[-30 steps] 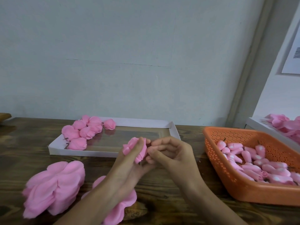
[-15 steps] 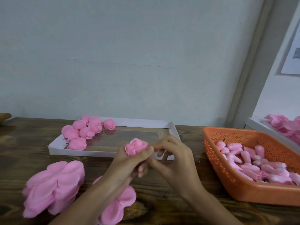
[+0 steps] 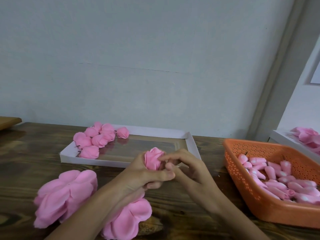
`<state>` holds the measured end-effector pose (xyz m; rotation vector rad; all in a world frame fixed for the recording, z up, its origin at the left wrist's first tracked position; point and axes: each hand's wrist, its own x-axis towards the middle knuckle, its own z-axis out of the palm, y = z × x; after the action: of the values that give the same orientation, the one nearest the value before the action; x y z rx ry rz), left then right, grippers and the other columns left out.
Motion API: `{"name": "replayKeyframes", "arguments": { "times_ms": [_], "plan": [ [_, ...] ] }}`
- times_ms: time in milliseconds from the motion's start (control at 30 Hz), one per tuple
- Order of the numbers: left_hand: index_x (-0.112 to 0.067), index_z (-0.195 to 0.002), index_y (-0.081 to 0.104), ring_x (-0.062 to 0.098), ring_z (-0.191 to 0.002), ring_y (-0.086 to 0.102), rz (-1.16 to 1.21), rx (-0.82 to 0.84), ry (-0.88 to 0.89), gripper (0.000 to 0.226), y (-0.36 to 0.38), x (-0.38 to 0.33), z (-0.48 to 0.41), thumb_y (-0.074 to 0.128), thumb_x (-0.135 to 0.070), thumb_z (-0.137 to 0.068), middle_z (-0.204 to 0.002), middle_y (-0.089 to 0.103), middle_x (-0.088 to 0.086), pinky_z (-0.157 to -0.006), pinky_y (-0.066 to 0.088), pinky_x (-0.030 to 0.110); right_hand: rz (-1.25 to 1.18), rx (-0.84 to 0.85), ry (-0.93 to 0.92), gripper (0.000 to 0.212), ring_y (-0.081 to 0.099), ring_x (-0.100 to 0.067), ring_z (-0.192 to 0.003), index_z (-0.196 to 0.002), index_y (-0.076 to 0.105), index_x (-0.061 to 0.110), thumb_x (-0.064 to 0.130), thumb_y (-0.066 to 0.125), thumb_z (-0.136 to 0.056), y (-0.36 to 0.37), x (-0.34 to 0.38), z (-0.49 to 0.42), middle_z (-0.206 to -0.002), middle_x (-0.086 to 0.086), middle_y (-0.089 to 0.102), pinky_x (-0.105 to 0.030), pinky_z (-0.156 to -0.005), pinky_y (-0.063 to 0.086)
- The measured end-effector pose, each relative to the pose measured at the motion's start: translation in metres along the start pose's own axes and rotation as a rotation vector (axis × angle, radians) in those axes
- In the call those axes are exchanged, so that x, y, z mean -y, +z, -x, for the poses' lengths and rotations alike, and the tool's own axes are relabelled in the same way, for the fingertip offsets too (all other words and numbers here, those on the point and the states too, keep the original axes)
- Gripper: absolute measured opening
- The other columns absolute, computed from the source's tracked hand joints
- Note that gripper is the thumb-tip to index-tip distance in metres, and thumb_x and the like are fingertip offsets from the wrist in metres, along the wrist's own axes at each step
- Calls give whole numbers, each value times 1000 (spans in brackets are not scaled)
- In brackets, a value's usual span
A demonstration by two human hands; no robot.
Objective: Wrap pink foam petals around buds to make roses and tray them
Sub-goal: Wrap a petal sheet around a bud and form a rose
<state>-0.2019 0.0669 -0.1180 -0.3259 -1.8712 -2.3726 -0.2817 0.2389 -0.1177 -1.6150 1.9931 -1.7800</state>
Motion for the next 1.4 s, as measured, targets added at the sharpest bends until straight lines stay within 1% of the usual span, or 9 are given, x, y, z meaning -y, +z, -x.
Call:
{"name": "replayKeyframes", "arguments": {
  "times_ms": [100, 200, 467, 633, 833, 967, 1033, 1133, 1400],
  "plan": [
    [-10, -91, 70, 17, -64, 56, -73, 36, -17, 30, -2, 1, 0, 84, 5, -70, -77, 57, 9, -52, 43, 23, -42, 16, 25, 21, 70, -23, -95, -120, 76, 24, 18, 66, -103, -4, 3, -1, -107, -1, 69, -32, -78, 59],
    [-9, -97, 72, 21, -83, 67, -127, 35, -53, 34, -2, 4, -1, 82, 9, -69, -87, 59, 13, -74, 53, 34, 62, 76, 38, 30, 67, -23, -95, -121, 77, 28, 19, 78, -93, -9, 5, -1, -101, 6, 63, -38, -75, 63],
    [-21, -83, 71, 8, -57, 52, -87, 59, -79, 29, -4, 13, -4, 81, 6, -75, -69, 53, 0, -48, 40, 20, 118, 125, 96, 11, 67, -23, -95, -96, 81, 18, 20, 85, -86, -11, 9, -2, -99, 7, 62, -29, -80, 57],
    [-21, -114, 63, 10, -72, 62, -261, -121, -146, 54, -6, 17, 0, 86, -18, -66, -84, 64, -4, -58, 50, 24, 169, 111, 76, 15, 68, -20, -97, -96, 78, 21, 32, 80, -88, -7, 11, -1, -101, 7, 63, -37, -87, 59],
    [-26, -95, 66, 5, -91, 66, -467, -85, 53, 33, -1, 17, -7, 83, -20, -67, -87, 67, -13, -75, 51, 23, 250, 104, 93, 12, 66, -16, -98, -97, 71, 28, 38, 78, -92, -1, 9, 1, -103, 4, 60, -36, -90, 54],
    [-20, -118, 65, 10, -104, 71, -385, -105, 10, 51, 0, 22, -5, 81, -13, -70, -104, 75, -7, -81, 55, 25, 318, 44, 90, 9, 64, -13, -97, -92, 70, 30, 36, 76, -91, 2, 7, 0, -99, 8, 62, -34, -88, 53],
    [-21, -124, 62, 5, -83, 69, -333, -144, -85, 61, 1, 25, -4, 77, -18, -65, -92, 73, -9, -67, 52, 23, 353, -7, 78, 9, 63, -12, -93, -90, 68, 29, 35, 76, -91, 3, 8, 0, -95, 11, 64, -33, -84, 54],
    [-9, -122, 58, 8, -64, 51, -207, -96, -117, 49, 8, 23, -4, 65, -6, -74, -80, 59, -2, -55, 40, 24, 399, -76, 63, 12, 63, -14, -87, -86, 68, 28, 38, 75, -87, 3, 11, -1, -87, 11, 65, -31, -76, 53],
    [-4, -109, 52, 20, -74, 26, 308, 131, -35, 33, 13, 11, 1, 54, -11, -77, -88, 44, 9, -65, 28, 33, 299, -137, 113, 18, 68, -15, -82, -81, 68, 23, 32, 84, -85, -4, 10, -4, -82, 9, 70, -28, -74, 55]
  ]
}}
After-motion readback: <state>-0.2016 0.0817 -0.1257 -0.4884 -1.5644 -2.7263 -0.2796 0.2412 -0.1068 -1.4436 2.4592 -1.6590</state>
